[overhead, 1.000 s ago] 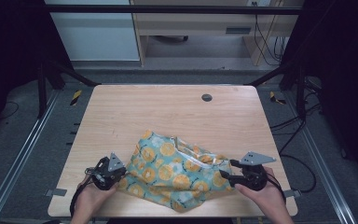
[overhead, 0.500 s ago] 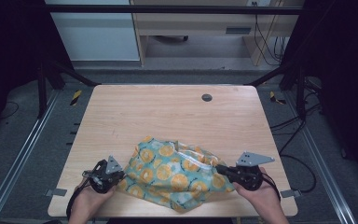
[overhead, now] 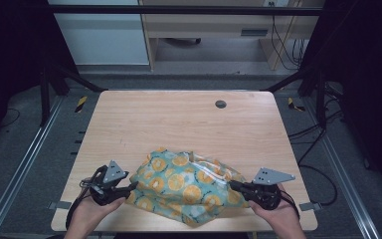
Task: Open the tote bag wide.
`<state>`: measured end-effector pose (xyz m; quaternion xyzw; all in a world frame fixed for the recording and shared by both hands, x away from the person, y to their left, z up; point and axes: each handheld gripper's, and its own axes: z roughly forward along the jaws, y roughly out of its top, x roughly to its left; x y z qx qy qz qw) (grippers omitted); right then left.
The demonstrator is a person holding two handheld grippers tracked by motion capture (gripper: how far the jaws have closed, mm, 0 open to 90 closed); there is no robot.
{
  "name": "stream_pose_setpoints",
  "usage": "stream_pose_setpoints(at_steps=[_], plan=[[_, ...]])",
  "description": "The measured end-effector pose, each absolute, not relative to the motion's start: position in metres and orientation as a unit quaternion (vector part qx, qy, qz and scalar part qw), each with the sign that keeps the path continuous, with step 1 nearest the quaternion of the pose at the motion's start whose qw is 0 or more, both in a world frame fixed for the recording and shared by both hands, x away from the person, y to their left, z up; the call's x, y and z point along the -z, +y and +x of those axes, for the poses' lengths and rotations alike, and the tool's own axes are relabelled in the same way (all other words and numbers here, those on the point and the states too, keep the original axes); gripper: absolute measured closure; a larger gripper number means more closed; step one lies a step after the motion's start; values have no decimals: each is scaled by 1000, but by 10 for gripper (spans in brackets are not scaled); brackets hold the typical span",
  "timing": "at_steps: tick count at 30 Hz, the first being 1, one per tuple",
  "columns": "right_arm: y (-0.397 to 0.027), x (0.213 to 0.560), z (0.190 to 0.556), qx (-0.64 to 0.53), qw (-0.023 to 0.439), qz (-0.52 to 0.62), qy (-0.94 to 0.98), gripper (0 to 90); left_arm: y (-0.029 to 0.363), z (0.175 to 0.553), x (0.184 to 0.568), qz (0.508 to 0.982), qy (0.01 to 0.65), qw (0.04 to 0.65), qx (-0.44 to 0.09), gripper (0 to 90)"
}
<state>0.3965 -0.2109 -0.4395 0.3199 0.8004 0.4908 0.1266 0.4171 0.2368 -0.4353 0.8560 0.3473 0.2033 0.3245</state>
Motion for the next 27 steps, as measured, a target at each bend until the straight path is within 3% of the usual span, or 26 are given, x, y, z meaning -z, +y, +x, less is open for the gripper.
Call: stream_pose_setpoints(at_steps=[15, 18, 19, 24, 27], plan=[[-203, 438, 395, -507, 123, 309, 795, 900, 205, 426, 419, 866, 315, 342, -186, 234], [-203, 439, 396, -506, 121, 311, 795, 900, 200, 430, 424, 869, 312, 339, -181, 204], [-204, 440, 396, -506, 120, 312, 795, 900, 199, 432, 426, 868, 314, 340, -181, 148], [-204, 443, 399, -502, 116, 314, 798, 900, 196, 444, 442, 864, 333, 336, -171, 41], [-204, 445, 400, -500, 113, 315, 799, 900, 198, 449, 449, 866, 339, 332, -157, 39]])
